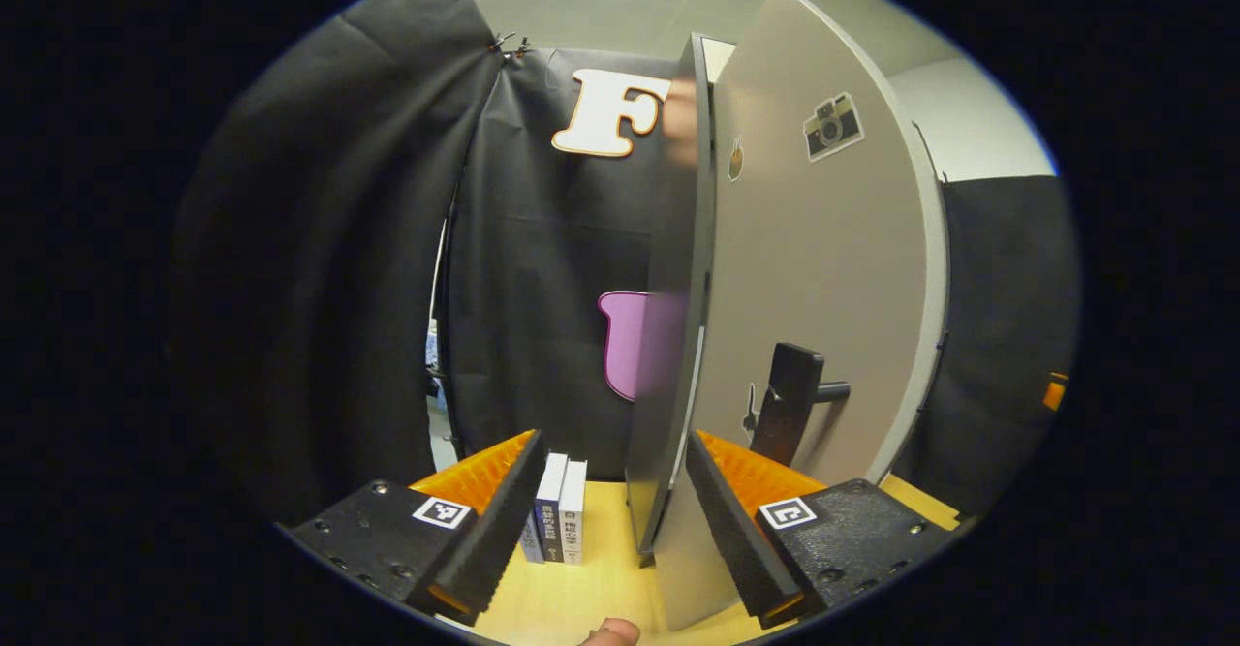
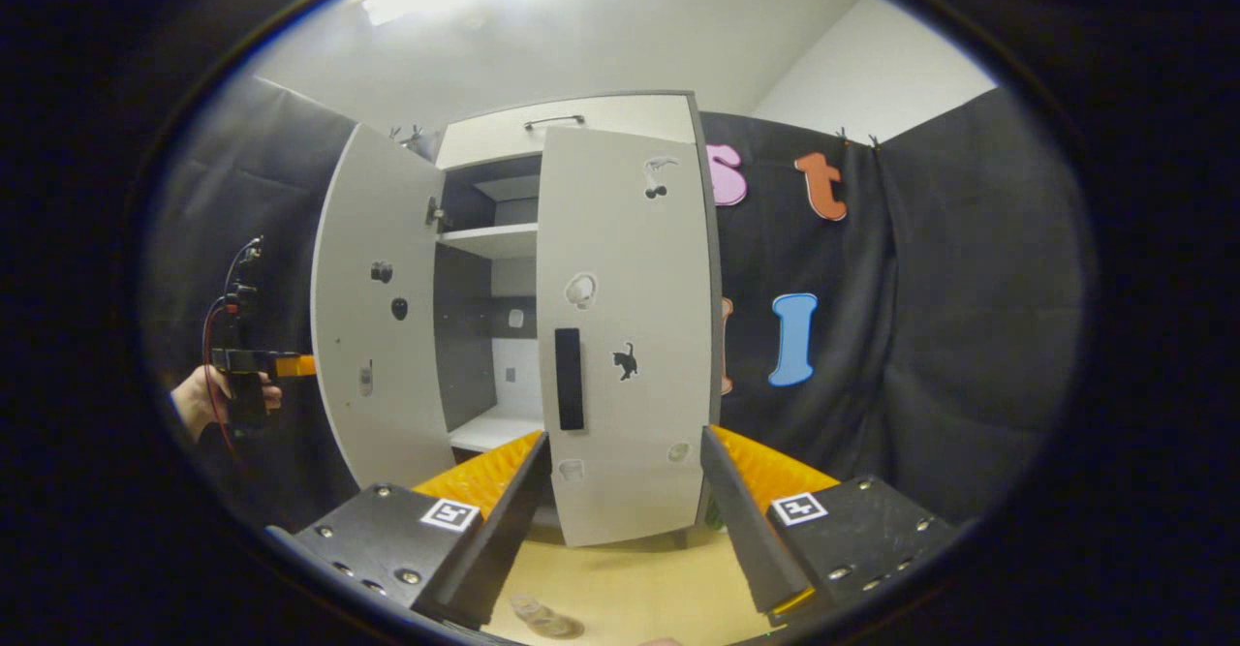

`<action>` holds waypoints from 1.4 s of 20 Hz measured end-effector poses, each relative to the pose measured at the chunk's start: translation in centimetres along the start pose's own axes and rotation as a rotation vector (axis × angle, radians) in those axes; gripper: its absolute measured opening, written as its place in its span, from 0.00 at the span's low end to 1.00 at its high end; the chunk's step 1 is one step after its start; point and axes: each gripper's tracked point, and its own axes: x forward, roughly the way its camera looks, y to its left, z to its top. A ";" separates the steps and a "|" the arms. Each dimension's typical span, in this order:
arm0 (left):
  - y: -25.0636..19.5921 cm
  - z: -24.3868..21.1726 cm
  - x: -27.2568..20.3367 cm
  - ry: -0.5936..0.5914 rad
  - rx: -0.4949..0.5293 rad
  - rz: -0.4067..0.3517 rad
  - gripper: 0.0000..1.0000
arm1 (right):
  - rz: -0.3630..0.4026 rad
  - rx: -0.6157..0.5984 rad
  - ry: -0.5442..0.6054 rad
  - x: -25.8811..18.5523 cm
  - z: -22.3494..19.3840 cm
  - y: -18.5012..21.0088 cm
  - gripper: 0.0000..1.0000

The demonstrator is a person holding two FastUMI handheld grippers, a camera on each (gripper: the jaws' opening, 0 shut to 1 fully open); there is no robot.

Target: Grasp the bottle in the cabinet with the left hand and place it on the coaster, then close the right door with the right hand and the left door with the left hand.

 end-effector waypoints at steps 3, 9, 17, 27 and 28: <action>-0.6 -0.1 0.0 -0.004 0.029 -0.001 0.93 | -0.013 -0.024 -0.007 -1.2 -0.1 -1.0 0.97; -5.3 -0.6 0.5 0.014 0.000 -0.073 0.93 | -0.015 -0.039 -0.012 -2.2 -0.6 -1.7 0.91; -7.8 -0.6 1.5 0.025 0.006 -0.068 0.94 | -0.013 -0.037 -0.015 -2.8 -0.9 -2.9 0.91; -11.3 -0.9 2.8 0.038 -0.009 -0.075 0.94 | -0.025 -0.049 -0.003 -2.3 -2.0 -4.4 0.94; -11.6 -0.9 2.9 0.041 -0.010 -0.074 0.94 | -0.023 -0.049 0.002 -2.2 -2.2 -4.6 0.94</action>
